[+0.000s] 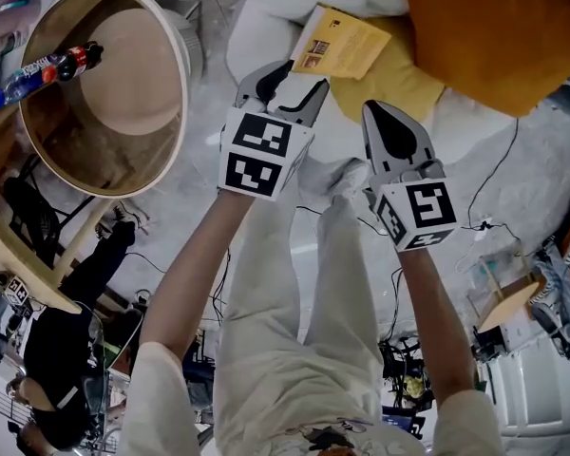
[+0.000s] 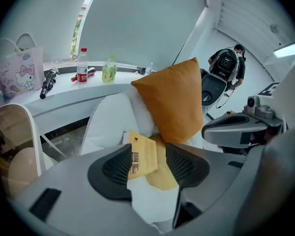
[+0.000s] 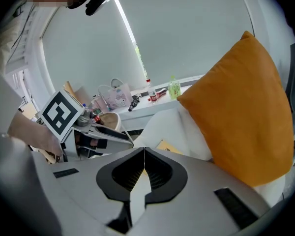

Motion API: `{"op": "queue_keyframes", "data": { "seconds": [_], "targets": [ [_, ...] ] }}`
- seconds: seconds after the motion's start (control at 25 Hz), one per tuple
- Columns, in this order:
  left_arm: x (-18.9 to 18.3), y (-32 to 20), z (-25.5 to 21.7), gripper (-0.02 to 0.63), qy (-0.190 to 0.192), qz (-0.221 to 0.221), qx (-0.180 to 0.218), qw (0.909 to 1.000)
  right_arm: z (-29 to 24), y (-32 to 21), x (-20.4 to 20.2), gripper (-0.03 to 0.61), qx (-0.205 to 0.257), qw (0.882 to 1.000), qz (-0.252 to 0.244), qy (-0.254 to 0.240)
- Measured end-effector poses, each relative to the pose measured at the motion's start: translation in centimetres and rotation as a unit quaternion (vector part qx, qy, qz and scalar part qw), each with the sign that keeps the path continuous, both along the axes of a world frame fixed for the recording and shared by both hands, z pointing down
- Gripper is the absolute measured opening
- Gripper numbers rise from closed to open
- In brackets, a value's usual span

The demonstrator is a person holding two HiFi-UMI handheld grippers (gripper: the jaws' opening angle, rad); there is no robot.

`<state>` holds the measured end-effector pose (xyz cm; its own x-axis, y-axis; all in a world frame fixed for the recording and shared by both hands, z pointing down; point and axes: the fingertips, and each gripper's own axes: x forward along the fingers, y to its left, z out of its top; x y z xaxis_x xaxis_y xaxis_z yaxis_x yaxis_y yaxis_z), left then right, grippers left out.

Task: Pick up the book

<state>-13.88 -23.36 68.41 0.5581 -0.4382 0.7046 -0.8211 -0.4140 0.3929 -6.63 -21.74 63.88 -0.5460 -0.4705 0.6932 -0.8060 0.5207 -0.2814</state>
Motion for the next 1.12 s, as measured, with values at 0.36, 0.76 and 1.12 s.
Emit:
{"op": "queue_keyframes", "data": {
  "seconds": [0.36, 0.76, 1.12],
  "targets": [
    [0.4, -1.3, 3.8, 0.218, 0.0, 0.013, -0.015, 0.9998, 3.1, -0.9, 0.0, 0.023, -0.006, 1.0, 0.019, 0.009],
    [1.0, -1.8, 8.0, 0.27, 0.013, 0.027, -0.038, 0.9988, 6.6, -1.0, -0.5, 0.023, -0.017, 0.999, 0.027, 0.012],
    [0.6, -3.0, 11.5, 0.27, 0.006, 0.028, -0.052, 0.9983, 8.5, -0.6, -0.9, 0.023, -0.025, 0.999, 0.031, 0.012]
  ]
}}
